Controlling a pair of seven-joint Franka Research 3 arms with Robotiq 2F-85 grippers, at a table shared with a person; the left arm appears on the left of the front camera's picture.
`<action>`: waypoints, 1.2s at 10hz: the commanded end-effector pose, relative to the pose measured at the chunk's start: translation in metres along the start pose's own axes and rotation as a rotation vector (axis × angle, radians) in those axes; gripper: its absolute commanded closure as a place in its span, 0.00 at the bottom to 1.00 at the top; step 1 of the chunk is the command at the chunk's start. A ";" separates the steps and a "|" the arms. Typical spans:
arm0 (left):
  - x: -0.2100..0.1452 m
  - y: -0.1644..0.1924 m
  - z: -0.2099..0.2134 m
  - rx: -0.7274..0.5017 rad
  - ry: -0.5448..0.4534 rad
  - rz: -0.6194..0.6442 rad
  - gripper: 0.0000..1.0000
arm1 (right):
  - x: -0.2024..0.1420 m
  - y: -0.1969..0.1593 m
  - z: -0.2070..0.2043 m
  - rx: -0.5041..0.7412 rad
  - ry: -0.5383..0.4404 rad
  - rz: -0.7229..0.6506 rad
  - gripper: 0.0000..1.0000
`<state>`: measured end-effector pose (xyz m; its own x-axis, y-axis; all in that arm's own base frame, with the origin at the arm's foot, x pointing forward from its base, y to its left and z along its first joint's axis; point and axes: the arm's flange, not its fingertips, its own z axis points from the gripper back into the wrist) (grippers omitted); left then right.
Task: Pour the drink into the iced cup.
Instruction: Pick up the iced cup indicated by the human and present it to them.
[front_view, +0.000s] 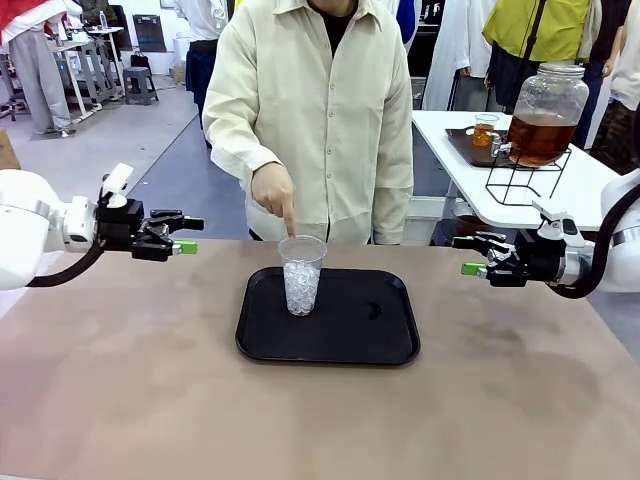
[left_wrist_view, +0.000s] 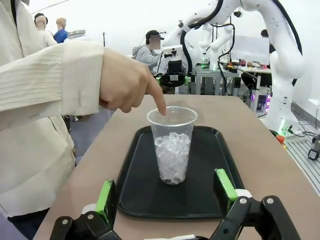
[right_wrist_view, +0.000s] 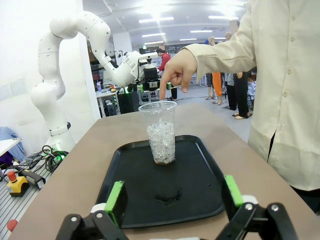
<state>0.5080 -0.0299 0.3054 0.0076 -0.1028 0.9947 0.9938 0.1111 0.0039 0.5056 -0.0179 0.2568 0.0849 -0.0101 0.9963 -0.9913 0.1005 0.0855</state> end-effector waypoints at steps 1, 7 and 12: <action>0.005 0.000 0.002 -0.008 -0.001 0.015 0.00 | 0.004 0.000 -0.002 0.003 0.004 -0.001 0.00; -0.028 0.012 -0.032 0.002 0.024 -0.048 0.00 | 0.004 0.000 -0.002 0.003 0.004 -0.001 0.00; -0.051 0.024 -0.071 0.000 0.014 -0.048 0.00 | 0.004 0.000 -0.002 0.003 0.004 -0.001 0.00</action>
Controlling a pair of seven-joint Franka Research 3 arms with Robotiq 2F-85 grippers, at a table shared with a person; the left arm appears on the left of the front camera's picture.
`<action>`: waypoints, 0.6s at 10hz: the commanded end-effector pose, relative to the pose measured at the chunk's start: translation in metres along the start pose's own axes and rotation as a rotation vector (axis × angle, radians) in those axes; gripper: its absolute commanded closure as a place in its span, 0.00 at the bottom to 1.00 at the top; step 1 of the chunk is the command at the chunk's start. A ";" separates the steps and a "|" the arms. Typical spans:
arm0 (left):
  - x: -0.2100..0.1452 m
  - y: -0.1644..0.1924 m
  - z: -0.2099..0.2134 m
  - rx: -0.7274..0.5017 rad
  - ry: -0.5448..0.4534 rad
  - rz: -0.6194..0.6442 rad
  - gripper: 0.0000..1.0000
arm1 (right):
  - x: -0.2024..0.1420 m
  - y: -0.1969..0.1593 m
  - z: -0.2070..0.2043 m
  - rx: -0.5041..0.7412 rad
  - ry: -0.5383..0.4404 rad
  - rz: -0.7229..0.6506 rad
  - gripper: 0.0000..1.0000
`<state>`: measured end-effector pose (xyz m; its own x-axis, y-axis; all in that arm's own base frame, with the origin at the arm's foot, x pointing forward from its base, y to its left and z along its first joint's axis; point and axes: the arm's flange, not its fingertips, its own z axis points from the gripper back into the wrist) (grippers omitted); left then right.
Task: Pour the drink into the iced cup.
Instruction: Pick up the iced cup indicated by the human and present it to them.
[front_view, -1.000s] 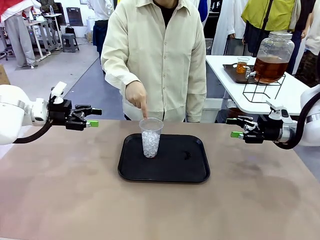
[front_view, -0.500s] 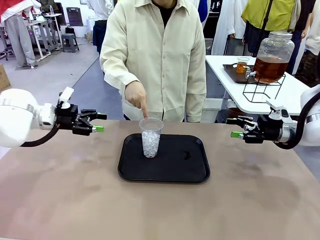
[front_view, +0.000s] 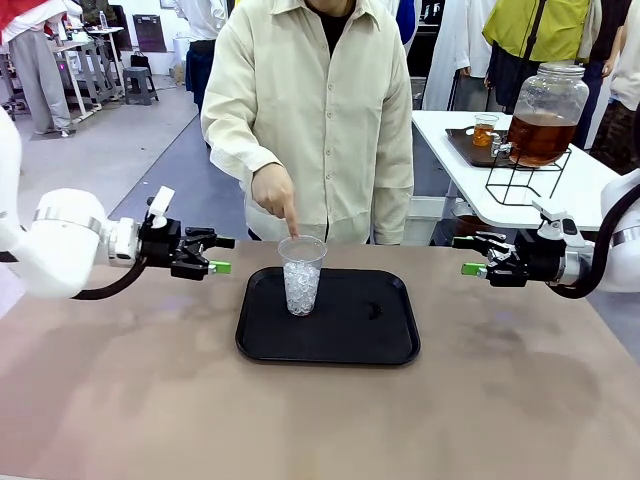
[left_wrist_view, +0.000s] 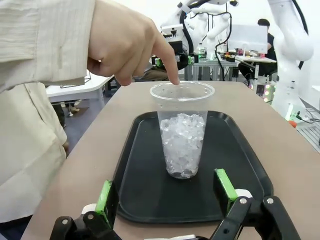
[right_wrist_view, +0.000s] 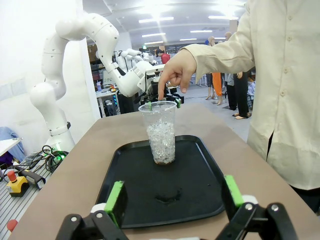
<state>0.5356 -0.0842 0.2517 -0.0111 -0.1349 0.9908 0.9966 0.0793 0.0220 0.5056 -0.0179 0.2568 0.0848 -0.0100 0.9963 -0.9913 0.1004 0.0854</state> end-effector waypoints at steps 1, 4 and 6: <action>-0.006 0.003 -0.017 0.027 -0.016 -0.027 0.00 | 0.004 0.000 -0.002 0.002 0.004 -0.001 0.00; -0.012 0.001 -0.037 0.011 -0.012 -0.045 0.00 | 0.004 0.000 -0.002 0.002 0.004 -0.001 0.00; -0.017 0.001 -0.050 0.008 -0.017 -0.049 0.00 | 0.004 0.000 -0.002 0.002 0.004 -0.001 0.00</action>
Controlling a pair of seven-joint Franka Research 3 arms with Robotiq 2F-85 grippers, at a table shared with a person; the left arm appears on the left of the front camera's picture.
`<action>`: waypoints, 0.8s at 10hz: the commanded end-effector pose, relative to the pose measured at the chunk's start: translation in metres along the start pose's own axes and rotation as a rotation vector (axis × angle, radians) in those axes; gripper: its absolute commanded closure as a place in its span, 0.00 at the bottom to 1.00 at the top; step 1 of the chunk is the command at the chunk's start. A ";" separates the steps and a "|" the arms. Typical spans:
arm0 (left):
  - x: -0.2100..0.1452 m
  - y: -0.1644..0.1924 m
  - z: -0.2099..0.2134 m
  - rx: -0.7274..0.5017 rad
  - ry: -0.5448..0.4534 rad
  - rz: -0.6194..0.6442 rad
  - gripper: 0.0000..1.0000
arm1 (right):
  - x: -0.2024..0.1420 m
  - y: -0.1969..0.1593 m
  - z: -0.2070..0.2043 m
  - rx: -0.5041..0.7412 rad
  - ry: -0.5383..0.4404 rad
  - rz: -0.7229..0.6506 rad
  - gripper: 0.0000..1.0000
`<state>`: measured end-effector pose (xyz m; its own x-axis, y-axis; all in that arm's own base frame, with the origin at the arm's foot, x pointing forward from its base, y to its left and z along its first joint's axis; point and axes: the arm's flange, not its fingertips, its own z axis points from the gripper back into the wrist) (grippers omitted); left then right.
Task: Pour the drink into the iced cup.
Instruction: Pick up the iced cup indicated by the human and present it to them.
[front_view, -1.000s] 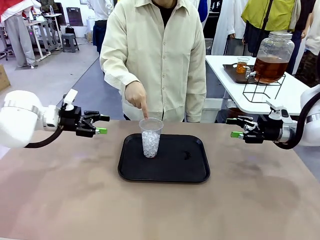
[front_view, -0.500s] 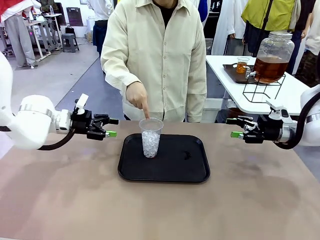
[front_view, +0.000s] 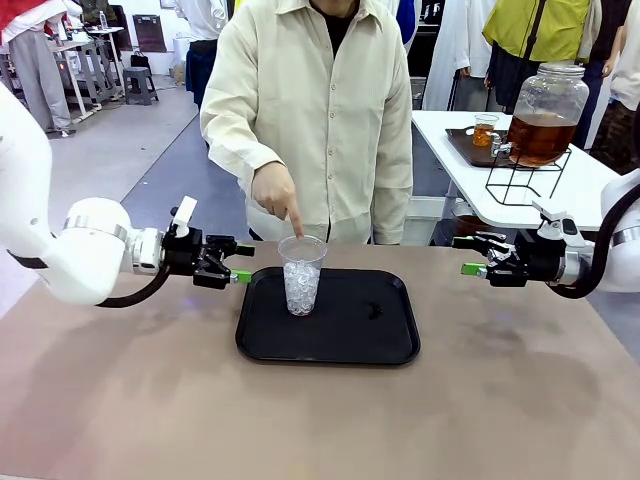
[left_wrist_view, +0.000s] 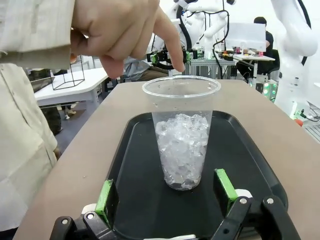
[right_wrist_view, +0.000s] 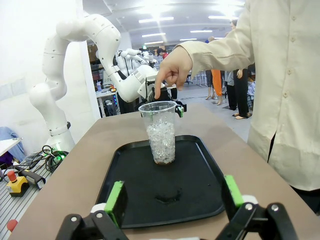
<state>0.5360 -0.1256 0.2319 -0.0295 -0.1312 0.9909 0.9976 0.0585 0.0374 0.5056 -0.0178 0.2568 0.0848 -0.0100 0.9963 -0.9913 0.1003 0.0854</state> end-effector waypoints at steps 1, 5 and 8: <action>-0.005 0.005 -0.012 0.031 -0.021 -0.024 0.00 | 0.004 0.000 -0.002 0.002 0.004 -0.001 0.00; -0.011 0.003 -0.035 0.033 -0.036 -0.015 0.00 | 0.004 0.000 -0.002 0.002 0.004 -0.001 0.00; -0.012 -0.001 -0.048 0.017 -0.036 0.008 0.00 | 0.004 0.000 -0.002 0.002 0.004 -0.001 0.00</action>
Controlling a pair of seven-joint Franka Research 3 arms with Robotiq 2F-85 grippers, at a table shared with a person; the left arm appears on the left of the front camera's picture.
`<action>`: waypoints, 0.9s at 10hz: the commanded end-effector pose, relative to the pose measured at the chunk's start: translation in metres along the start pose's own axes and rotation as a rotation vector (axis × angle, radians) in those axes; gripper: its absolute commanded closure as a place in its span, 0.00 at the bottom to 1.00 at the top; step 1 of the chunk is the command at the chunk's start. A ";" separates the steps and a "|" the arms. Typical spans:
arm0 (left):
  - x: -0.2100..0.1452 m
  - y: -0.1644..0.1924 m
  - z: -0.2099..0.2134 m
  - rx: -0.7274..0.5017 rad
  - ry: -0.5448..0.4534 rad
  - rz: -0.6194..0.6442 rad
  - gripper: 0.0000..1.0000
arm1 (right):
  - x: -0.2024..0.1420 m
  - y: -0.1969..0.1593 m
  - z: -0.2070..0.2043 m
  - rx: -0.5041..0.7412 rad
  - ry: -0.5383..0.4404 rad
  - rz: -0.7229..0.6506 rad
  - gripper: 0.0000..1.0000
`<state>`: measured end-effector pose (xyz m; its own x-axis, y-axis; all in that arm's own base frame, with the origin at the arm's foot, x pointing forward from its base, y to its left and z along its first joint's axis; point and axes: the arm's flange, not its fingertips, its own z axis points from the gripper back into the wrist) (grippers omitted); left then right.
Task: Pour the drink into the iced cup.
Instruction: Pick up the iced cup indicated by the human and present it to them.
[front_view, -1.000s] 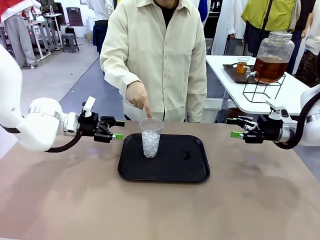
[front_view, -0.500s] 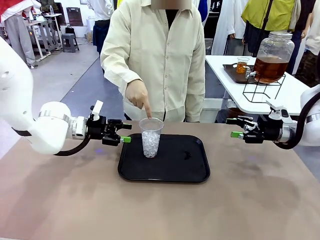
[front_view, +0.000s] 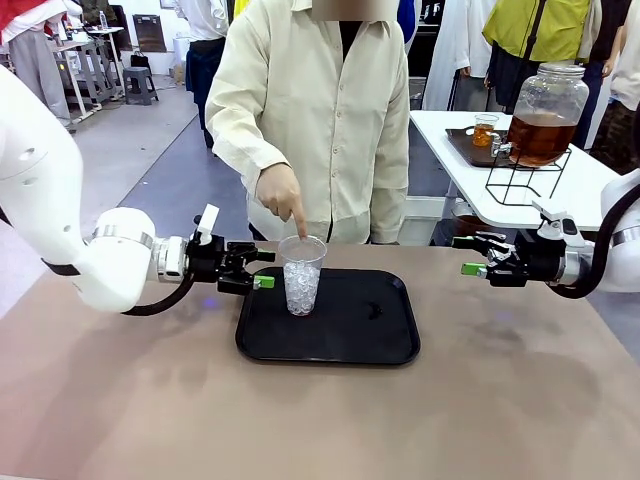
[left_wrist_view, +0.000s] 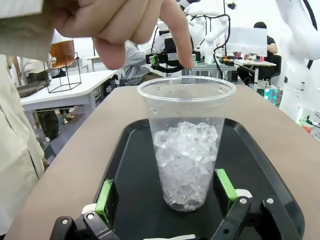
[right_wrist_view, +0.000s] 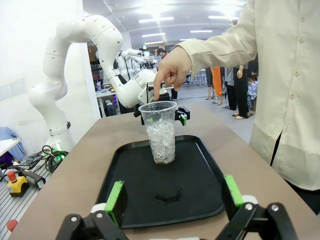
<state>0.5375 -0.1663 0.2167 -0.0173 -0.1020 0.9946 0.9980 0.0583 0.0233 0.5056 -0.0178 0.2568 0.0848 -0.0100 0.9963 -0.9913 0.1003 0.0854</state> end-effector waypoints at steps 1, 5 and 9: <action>-0.002 0.000 -0.010 0.012 -0.009 -0.006 0.00 | 0.004 0.000 -0.002 0.002 0.004 -0.001 0.00; 0.000 -0.010 -0.020 -0.035 -0.025 0.009 0.00 | 0.004 0.000 -0.002 0.002 0.004 -0.001 0.00; 0.003 -0.016 -0.022 -0.034 -0.034 0.005 0.00 | 0.004 0.000 -0.002 0.002 0.004 -0.001 0.00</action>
<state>0.5292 -0.1874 0.2143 -0.0105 -0.0834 0.9965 0.9998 0.0175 0.0120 0.5056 -0.0178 0.2568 0.0848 -0.0100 0.9963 -0.9913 0.1003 0.0854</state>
